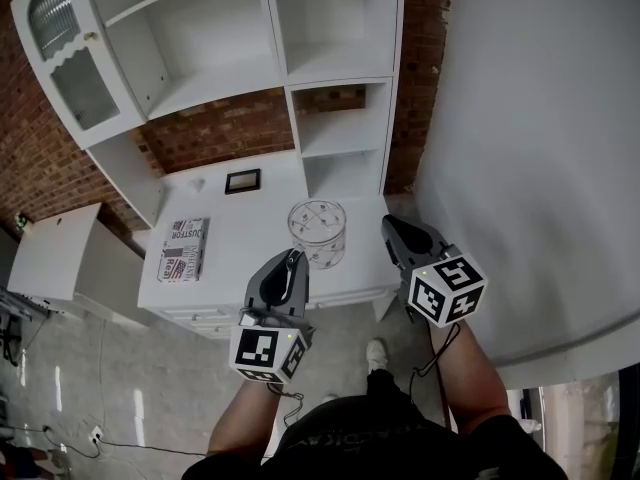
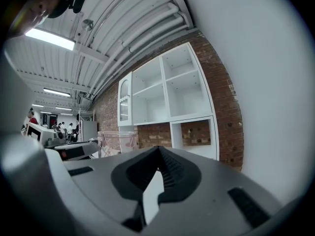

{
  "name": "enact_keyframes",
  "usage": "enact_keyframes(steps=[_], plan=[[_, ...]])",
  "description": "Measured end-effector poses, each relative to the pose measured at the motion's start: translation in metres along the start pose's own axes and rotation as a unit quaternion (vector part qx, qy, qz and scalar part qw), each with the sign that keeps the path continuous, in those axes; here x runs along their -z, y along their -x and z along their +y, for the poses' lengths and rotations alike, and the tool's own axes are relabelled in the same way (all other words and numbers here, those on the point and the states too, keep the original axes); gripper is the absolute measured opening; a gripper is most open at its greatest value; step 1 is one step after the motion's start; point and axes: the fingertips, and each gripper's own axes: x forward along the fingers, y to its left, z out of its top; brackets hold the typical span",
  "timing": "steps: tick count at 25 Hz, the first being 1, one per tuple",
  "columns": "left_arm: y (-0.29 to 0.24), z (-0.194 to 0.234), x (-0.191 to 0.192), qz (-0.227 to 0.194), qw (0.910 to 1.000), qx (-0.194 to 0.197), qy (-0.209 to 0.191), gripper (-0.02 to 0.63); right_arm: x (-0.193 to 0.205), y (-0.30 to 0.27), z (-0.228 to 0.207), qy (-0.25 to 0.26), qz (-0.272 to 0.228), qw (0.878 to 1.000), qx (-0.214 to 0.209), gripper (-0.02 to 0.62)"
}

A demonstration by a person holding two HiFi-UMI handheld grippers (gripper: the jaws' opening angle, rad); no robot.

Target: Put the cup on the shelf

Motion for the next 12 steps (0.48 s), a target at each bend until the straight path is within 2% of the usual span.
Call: enact_keyframes(steps=[12], plan=[[-0.094, 0.004, 0.014, 0.001, 0.9994, -0.034, 0.0, 0.032, -0.01, -0.057, -0.085, -0.002, 0.003, 1.0, -0.03, 0.0]])
